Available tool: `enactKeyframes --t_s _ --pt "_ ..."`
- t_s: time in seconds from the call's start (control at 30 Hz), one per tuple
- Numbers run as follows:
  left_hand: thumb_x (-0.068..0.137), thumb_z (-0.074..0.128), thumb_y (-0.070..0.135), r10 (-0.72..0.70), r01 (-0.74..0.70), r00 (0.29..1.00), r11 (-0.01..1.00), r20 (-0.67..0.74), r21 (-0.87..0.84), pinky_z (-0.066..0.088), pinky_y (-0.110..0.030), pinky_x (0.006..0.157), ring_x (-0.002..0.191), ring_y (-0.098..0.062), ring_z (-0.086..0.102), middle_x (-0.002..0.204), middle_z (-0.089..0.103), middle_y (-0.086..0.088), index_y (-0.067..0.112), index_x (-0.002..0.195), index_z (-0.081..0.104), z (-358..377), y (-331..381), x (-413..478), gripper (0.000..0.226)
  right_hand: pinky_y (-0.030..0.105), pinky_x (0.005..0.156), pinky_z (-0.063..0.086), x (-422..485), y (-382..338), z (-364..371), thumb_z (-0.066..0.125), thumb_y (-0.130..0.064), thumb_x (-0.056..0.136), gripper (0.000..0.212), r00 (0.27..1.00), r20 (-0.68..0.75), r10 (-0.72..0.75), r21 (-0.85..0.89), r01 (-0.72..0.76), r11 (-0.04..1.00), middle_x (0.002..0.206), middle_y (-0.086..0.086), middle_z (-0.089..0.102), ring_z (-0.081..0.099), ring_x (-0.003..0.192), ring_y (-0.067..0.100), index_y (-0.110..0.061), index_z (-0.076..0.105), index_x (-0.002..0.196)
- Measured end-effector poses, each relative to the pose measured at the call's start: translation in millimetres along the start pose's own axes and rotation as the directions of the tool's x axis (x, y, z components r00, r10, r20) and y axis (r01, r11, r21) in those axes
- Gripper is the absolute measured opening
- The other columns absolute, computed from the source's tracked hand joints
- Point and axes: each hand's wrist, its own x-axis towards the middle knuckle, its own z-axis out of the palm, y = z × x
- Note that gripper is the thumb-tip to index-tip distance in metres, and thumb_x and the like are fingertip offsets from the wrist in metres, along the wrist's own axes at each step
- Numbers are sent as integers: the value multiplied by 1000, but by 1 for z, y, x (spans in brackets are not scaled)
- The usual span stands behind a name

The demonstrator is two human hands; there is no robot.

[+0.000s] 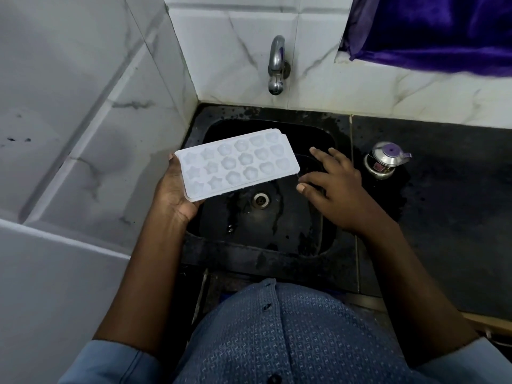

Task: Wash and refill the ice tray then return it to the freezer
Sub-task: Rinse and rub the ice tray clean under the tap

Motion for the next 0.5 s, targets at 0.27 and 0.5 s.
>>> enactKeyframes --t_s 0.27,0.5 --pt "110 25 65 39 -33 994 998 -107 56 62 -48 84 110 -33 76 124 77 -12 16 128 68 5 2 10 68 41 80 48 24 6 -2 63 -23 97 6 979 -188 -72 117 96 988 95 -10 61 54 95 17 -26 58 99" --pt "106 30 71 42 -23 984 993 -173 112 63 -50 84 113 -35 75 127 76 -12 15 136 66 13 5 16 73 45 83 45 41 11 4 48 -23 106 16 976 -183 -116 40 126 991 98 -3 66 57 92 25 -20 64 103"
